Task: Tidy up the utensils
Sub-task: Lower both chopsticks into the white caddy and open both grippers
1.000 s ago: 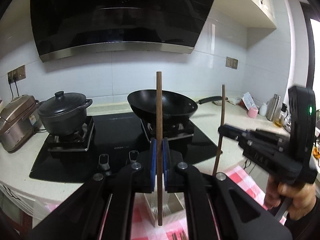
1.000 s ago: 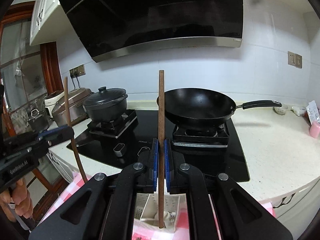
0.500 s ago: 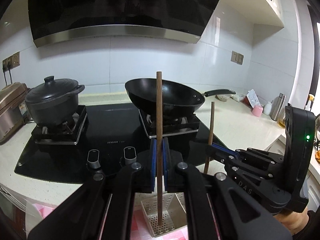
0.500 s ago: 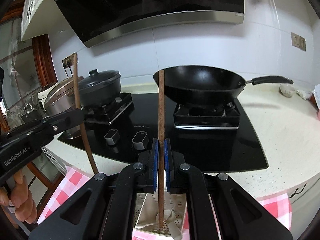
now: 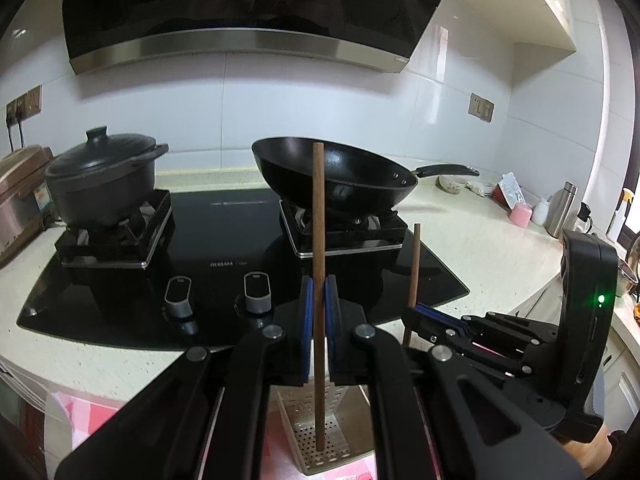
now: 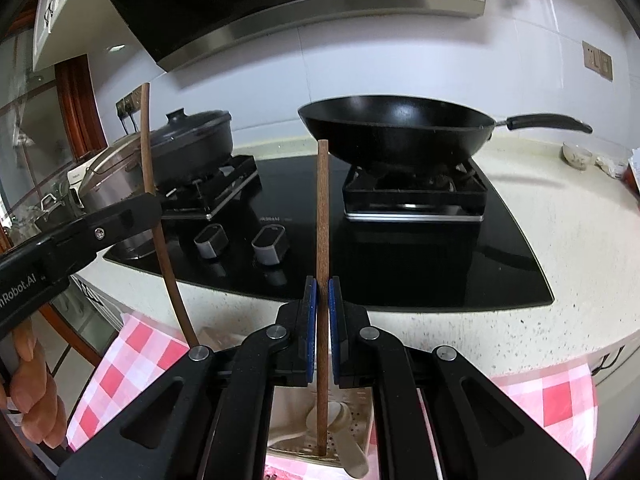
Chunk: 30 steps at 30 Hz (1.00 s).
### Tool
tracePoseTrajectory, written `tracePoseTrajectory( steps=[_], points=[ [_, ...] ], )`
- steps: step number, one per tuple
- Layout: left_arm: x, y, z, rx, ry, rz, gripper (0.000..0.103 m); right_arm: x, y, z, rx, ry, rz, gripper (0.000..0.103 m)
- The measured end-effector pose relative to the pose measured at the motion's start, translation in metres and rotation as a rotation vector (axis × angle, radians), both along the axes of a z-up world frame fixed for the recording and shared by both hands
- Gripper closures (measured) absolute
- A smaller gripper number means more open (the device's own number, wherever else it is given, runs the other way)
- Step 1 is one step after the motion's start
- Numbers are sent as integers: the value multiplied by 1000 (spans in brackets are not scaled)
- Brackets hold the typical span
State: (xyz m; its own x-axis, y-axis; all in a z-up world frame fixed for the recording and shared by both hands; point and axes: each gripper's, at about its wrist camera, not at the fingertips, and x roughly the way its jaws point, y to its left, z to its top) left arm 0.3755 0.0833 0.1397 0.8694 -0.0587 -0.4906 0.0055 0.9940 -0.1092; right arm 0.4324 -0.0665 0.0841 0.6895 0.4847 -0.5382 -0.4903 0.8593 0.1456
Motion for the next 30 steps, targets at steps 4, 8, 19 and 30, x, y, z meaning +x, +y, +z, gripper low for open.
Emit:
tracePoseTrajectory(
  steps=[4,8,19,30],
  points=[
    [1,2,-14,-21,17,6,97,2,-2,-10,-4,18,-3,97],
    [3,5,-30,-61,40,16,97,4,-1,-19,-12,32,-2,97],
    [9,12,-61,-157,100,28,97,4,1,-32,-29,57,8,96],
    [23,30,-66,-162,164,82,96,8,-4,-30,-56,60,-20,89]
  ],
)
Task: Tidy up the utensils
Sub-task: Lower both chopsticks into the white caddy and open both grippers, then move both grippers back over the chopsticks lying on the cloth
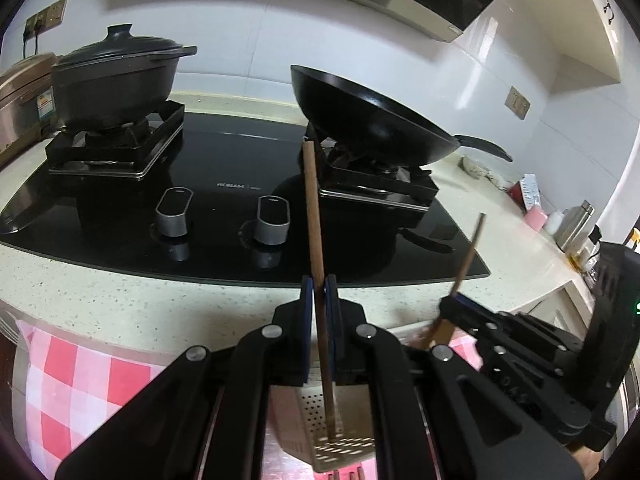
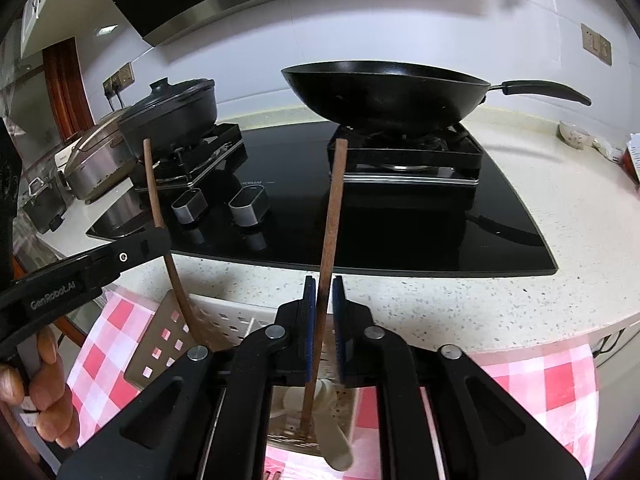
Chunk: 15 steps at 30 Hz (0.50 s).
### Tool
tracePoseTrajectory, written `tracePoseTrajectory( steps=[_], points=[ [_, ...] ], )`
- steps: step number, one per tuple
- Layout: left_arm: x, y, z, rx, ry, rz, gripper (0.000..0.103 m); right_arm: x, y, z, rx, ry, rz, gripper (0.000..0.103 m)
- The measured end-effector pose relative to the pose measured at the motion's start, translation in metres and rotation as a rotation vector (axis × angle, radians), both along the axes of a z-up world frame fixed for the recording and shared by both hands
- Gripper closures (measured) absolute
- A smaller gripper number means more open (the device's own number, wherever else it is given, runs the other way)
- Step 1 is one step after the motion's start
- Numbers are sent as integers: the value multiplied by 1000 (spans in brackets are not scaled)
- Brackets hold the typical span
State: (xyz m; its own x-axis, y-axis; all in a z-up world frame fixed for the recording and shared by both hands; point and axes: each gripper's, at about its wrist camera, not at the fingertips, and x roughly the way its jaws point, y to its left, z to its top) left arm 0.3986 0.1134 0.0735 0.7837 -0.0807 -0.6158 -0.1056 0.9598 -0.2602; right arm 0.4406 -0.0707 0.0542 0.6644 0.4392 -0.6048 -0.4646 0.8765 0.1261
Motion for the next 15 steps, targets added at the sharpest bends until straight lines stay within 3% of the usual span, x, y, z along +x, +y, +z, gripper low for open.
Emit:
tracePoseTrajectory(
  steps=[2,3,4,7,15],
  points=[
    [1,2,-2,4,9,5,96,-2,-3,2,4,-7,-7,71],
    [1,2,-3,9,15,2,94,-3,-5,4,8,-13,-8,51],
    [1,3,-4,13,19,4,85,-6,-7,6,9,-25,-9,45],
    [-3,4,-4,20,16,20,65,-13,-16,13,5,-45,-20,45],
    [-61,18,6,14,-39,64,57,-56,-73,18,18,-82,-111,38]
  ],
)
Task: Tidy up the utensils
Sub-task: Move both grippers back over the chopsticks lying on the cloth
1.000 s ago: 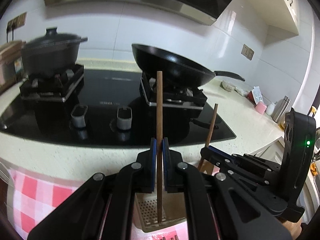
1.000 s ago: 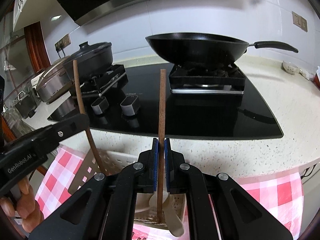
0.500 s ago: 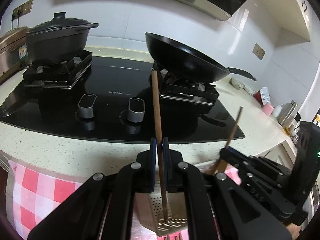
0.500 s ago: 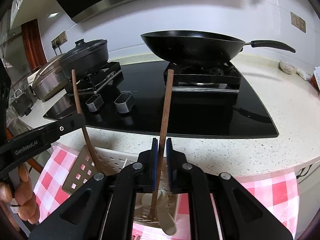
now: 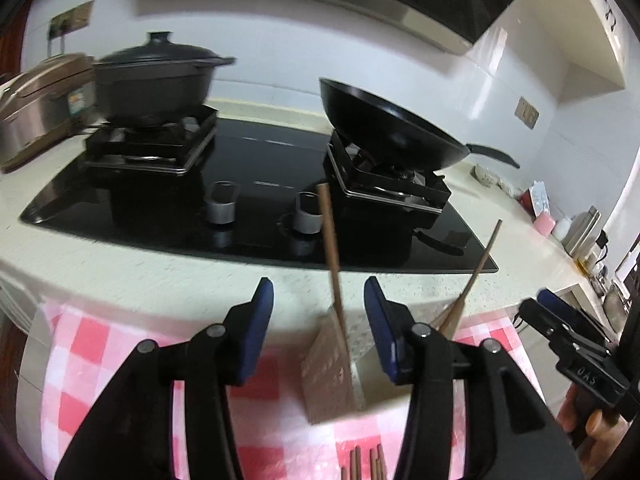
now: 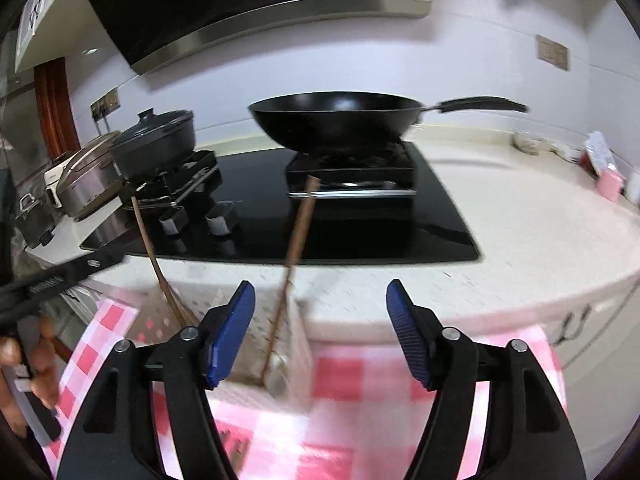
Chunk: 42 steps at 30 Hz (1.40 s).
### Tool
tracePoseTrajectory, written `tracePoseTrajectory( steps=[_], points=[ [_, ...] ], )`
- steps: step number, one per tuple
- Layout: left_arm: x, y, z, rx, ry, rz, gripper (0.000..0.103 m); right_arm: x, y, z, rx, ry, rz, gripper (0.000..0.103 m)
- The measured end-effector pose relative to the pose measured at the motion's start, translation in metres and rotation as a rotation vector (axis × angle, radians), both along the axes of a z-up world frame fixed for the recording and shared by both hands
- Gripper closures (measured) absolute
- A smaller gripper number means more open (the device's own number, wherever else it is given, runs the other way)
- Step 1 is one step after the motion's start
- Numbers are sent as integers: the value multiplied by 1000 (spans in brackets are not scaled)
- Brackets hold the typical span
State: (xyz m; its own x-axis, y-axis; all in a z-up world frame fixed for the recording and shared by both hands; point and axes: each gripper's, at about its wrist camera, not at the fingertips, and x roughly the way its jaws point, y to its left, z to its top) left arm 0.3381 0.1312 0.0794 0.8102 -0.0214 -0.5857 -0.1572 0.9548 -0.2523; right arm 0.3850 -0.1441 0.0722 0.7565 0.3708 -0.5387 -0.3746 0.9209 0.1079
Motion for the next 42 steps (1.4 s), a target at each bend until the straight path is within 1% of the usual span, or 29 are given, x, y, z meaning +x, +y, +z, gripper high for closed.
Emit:
tracePoseTrajectory(
  steps=[2,4,6,10,11,12,14,15,17,19,24,28,30,32,34,37,39,42],
  points=[
    [-27,4,-3,-15,-9,12,57,-13,-16,-8,9,14,-18,35],
    [-51,5,-10,-24,-1,23,57,-28,-30,-20,10,35,-31,31],
    [-82,4,-28,-45,23,34,57,-45,-43,-34,11,53,-44,30],
    [-119,-13,-70,-51,110,9,58,-86,-60,-74,26,113,-47,30],
    [-127,-22,-85,-47,141,-21,58,-94,-61,-84,30,132,-45,30],
    [-131,-28,-93,-44,160,-35,58,-103,-62,-93,31,149,-42,30],
    [-140,-46,-113,-20,204,-84,63,-116,-59,-106,19,173,-22,30],
    [-142,-52,-120,-6,215,-103,70,-123,-57,-113,9,183,-15,30],
    [-145,-68,-133,11,238,-142,75,-133,-55,-123,-4,203,-6,30],
    [-143,-75,-142,17,254,-161,87,-140,-49,-132,-23,216,12,30],
    [-136,-92,-158,51,279,-200,90,-148,-42,-144,-43,235,34,28],
    [-131,-96,-165,84,294,-204,91,-151,-36,-145,-52,236,46,26],
    [-129,-97,-167,83,297,-212,91,-152,-33,-145,-60,235,48,25],
    [-128,-100,-167,106,298,-222,91,-151,-31,-145,-61,238,48,24],
    [-127,-100,-168,131,303,-220,95,-151,-29,-146,-65,240,49,24],
    [-129,-92,-167,192,319,-196,95,-151,-22,-148,-73,250,53,24],
    [-133,-76,-167,163,321,-181,95,-153,-11,-151,-84,258,63,24],
    [-142,-55,-167,173,323,-132,95,-156,7,-154,-98,262,82,24]
  ],
)
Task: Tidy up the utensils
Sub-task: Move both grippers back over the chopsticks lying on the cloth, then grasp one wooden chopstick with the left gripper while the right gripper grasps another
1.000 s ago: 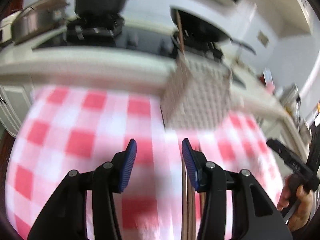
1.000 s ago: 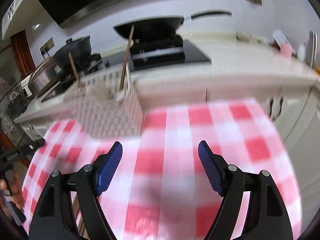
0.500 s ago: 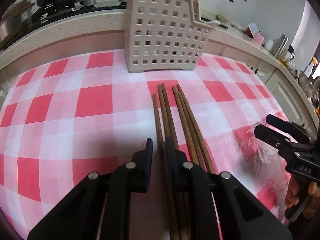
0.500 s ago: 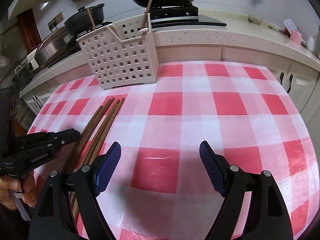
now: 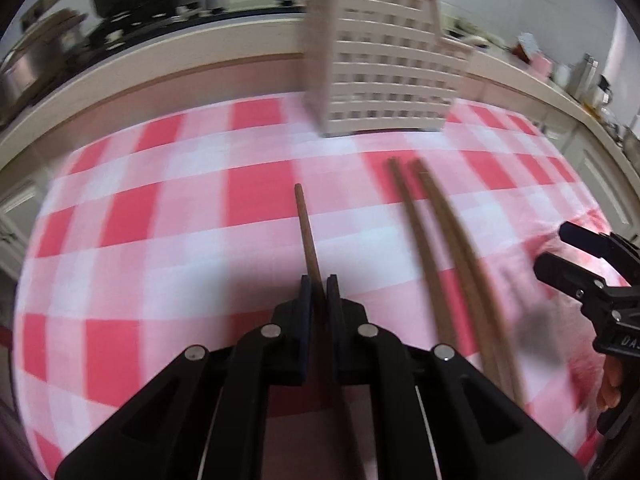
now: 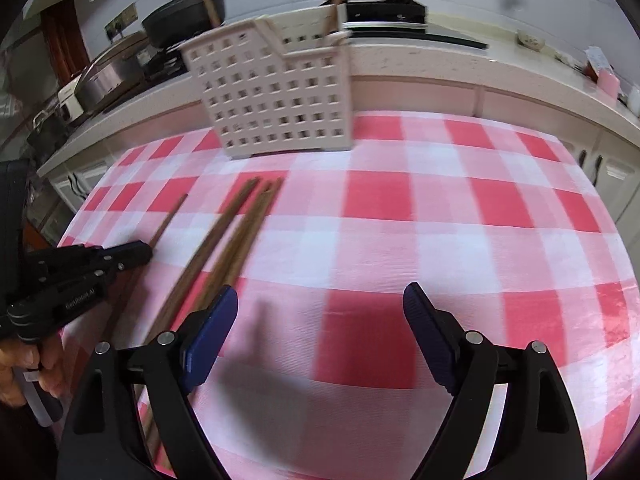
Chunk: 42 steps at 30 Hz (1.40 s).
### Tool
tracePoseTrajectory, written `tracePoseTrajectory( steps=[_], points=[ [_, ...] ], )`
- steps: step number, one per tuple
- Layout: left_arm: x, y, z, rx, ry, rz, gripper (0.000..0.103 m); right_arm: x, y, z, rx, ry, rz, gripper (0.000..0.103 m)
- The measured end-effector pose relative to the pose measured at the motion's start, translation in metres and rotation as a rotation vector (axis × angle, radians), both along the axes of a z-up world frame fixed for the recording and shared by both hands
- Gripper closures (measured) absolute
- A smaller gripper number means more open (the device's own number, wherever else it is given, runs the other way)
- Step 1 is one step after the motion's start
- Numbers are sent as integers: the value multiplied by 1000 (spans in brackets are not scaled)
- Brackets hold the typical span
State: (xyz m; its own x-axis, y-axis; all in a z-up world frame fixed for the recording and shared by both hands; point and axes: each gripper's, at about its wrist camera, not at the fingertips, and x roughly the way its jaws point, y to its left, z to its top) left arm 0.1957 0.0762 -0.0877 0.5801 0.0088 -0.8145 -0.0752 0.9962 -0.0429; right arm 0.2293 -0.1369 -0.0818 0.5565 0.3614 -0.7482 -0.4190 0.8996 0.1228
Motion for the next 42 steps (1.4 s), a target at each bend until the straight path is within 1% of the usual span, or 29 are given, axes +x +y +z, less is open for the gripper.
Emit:
tracePoseTrajectory(
  steps=[3,5,7,8,10,12,13,17,18,19,21,25,29,32,33,36,38,40,42],
  points=[
    [-11,20,0,-34,-10,29,95,-3,28,-5,-28,3,18,24],
    [-15,25,0,-44,-16,31,95,-4,42,-6,-39,4,27,24],
    [-19,27,0,-46,-21,32,95,-4,55,-10,-86,-11,40,25],
    [-19,27,0,-47,-23,33,95,-4,60,-13,-116,-14,42,26],
    [-19,27,-1,-54,-25,33,95,-5,60,-16,-119,-8,63,35],
    [-21,30,-1,-65,-27,35,95,-6,56,-15,-144,-28,82,46],
    [-22,31,-1,-69,-29,37,95,-6,52,-15,-147,-33,100,47],
    [-22,31,-1,-69,-28,43,95,6,31,-14,-146,-16,104,48],
    [-22,30,-2,-67,-28,43,95,9,24,-13,-137,-7,92,47],
    [-22,30,-2,-66,-28,43,95,12,18,-13,-118,3,79,43],
    [-22,31,-2,-70,-29,44,95,15,7,-13,-103,13,42,40],
    [-23,31,-2,-72,-29,44,95,13,-2,-14,-94,12,18,40],
    [-23,32,-2,-85,-32,45,95,11,-20,-8,-43,19,-44,39],
    [-22,33,-2,-88,-32,48,95,13,-22,-11,-70,28,-57,39],
    [-22,32,-2,-89,-33,49,95,15,-24,-12,-64,27,-68,39],
    [-22,32,-2,-94,-34,50,95,17,-23,-11,-77,16,-47,40],
    [-22,33,-2,-94,-34,51,95,21,-23,-11,-76,20,-39,44],
    [-22,33,-3,-95,-35,52,95,24,-23,-10,-80,19,-15,56],
    [-22,33,-3,-96,-36,51,95,27,-25,-10,-100,16,-6,63]
  ],
)
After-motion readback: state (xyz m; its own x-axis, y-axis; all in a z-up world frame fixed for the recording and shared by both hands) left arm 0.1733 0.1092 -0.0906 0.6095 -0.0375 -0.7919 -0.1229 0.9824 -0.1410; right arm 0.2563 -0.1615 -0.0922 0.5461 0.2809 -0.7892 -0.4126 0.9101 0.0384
